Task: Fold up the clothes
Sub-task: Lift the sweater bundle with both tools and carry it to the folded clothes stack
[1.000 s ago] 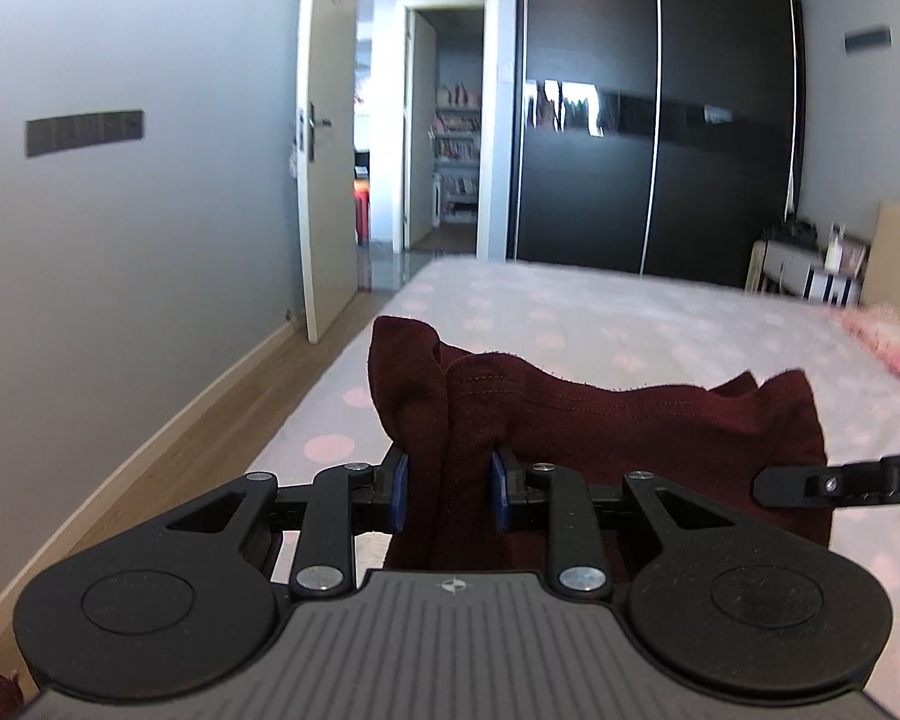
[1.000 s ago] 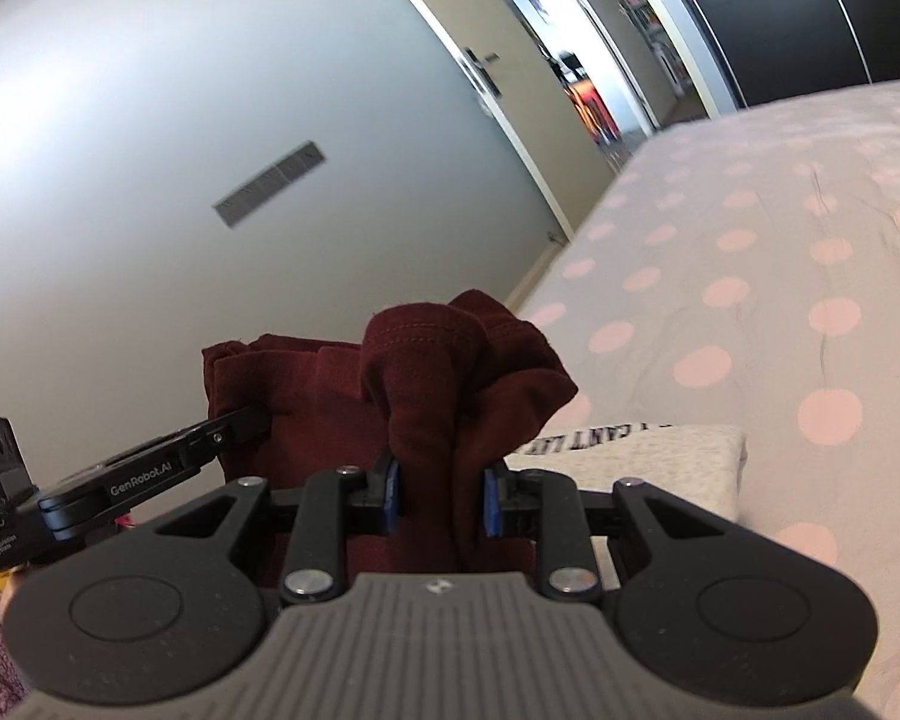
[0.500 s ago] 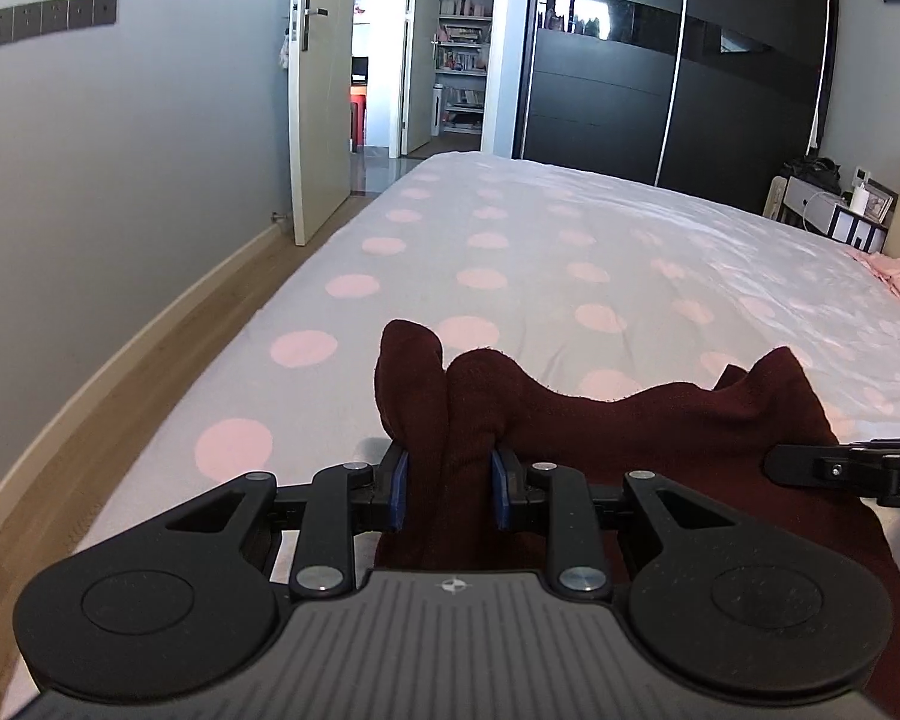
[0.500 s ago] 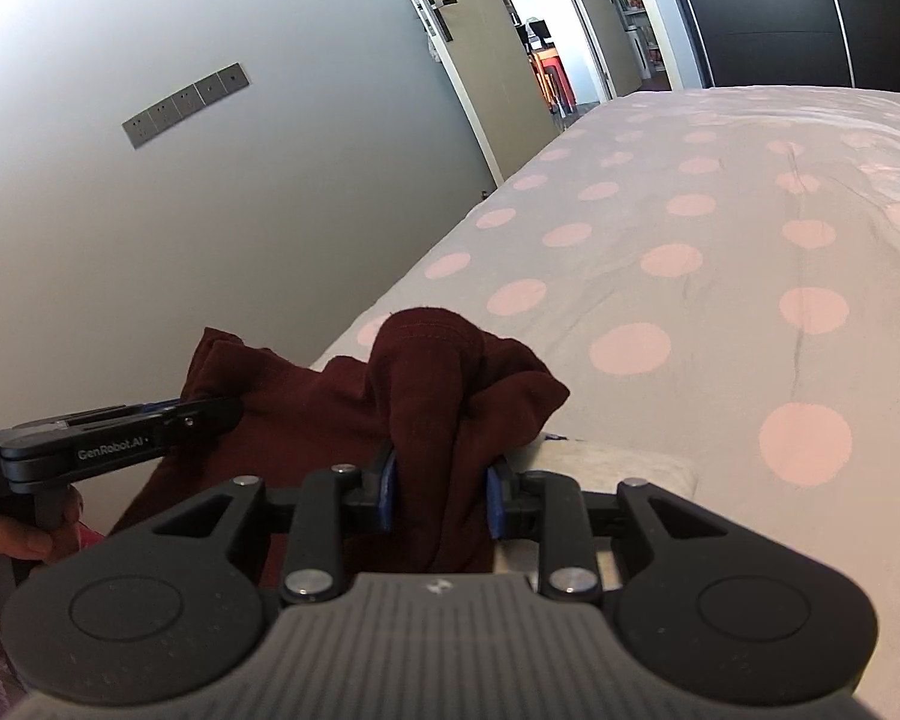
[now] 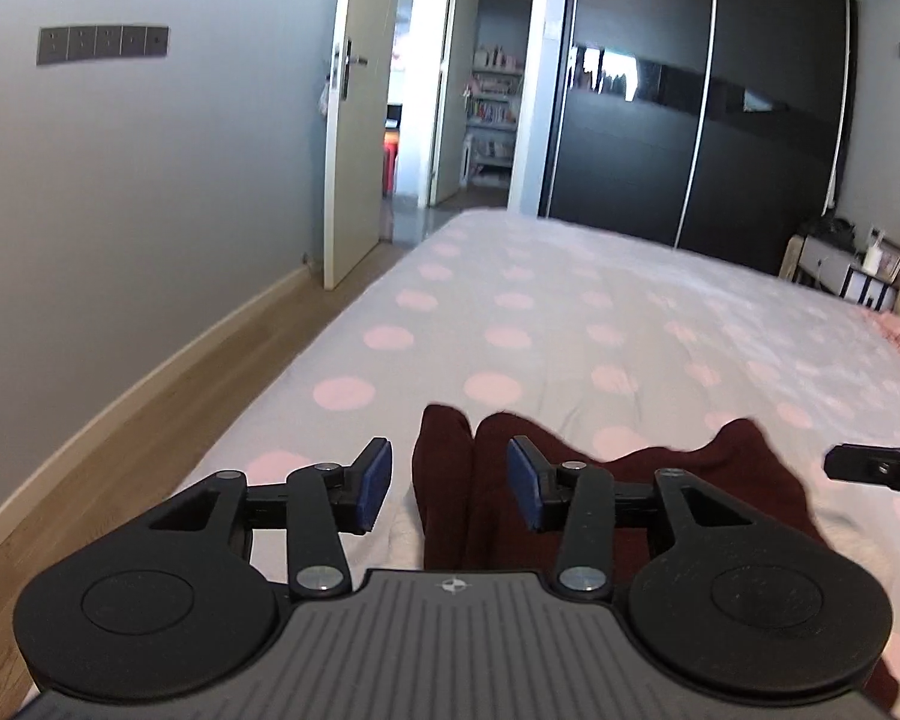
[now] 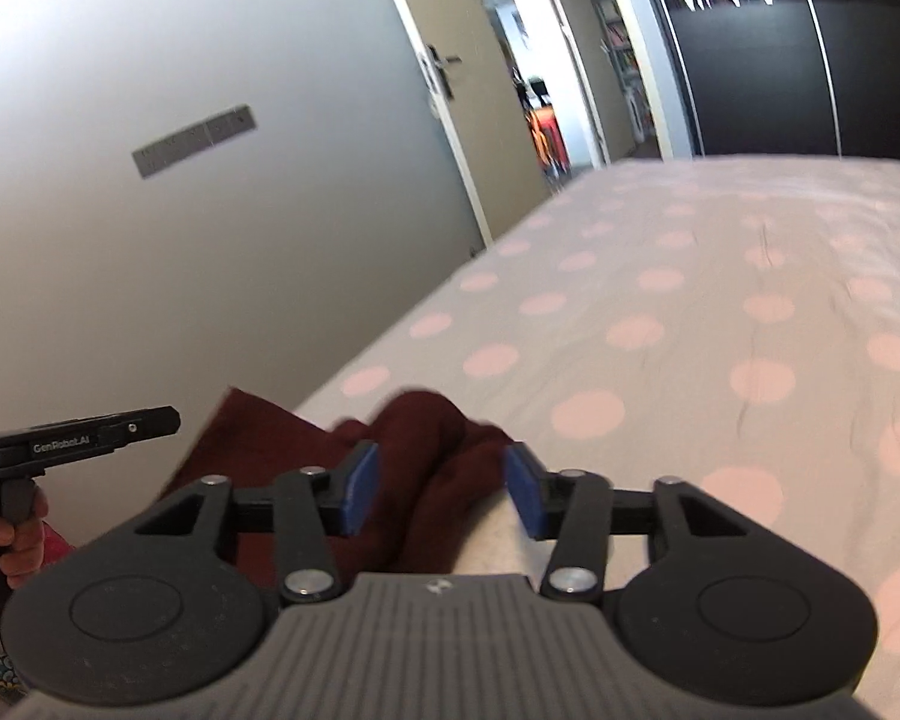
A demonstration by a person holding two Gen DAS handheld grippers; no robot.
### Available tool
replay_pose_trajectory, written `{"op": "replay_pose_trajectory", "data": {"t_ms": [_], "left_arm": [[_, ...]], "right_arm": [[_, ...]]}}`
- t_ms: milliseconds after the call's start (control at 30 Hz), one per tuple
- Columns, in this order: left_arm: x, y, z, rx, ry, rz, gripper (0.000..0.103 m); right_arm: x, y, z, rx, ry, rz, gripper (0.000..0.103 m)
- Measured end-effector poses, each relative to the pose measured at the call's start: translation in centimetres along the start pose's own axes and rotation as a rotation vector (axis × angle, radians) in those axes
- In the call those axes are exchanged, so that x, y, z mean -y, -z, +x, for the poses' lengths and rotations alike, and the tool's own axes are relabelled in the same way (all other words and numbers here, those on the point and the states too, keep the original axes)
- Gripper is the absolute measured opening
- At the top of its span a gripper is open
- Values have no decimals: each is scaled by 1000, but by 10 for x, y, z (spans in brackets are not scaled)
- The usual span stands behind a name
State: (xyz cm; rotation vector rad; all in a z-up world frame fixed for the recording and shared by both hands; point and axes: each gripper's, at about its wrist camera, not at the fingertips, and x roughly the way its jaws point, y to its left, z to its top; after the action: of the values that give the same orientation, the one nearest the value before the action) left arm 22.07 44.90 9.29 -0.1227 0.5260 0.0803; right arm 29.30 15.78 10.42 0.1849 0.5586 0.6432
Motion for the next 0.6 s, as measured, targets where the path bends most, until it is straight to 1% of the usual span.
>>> {"op": "replay_pose_trajectory", "data": {"t_ms": [33, 67, 100, 200, 233, 267, 333, 400, 467, 533, 567, 600], "left_arm": [[1, 0, -5, 5, 13, 5, 24], [4, 1, -6, 9, 18, 14, 21], [6, 2, -5, 15, 17, 20, 21], [6, 5, 13, 2, 36, -26, 15], [7, 8, 22, -12, 32, -34, 14], [6, 13, 31, -28, 24, -41, 13], [3, 22, 45, -57, 26, -62, 13], [1, 29, 53, -68, 32, -68, 13], [-1, 32, 56, -75, 31, -75, 13], [-1, 30, 53, -69, 28, -73, 13], [-1, 29, 46, -57, 22, -67, 13], [0, 28, 37, -41, 19, -59, 13]], "right_arm": [[-6, -1, -1, 7, -17, -21, 29], [-12, -2, 0, 11, -31, -46, 27], [-19, -3, 2, 14, -40, -68, 26], [-28, -3, 20, 3, -44, -65, 24], [-28, -2, 28, -13, -36, -50, 23], [-27, 0, 34, -28, -26, -36, 20], [-19, 6, 44, -52, 2, -15, 15], [-8, 11, 50, -66, 23, 7, 7], [1, 14, 53, -77, 26, 35, 4], [4, 14, 51, -76, 14, 42, 4], [1, 13, 45, -65, 5, 29, 6], [-3, 12, 38, -51, -7, 13, 12]]}}
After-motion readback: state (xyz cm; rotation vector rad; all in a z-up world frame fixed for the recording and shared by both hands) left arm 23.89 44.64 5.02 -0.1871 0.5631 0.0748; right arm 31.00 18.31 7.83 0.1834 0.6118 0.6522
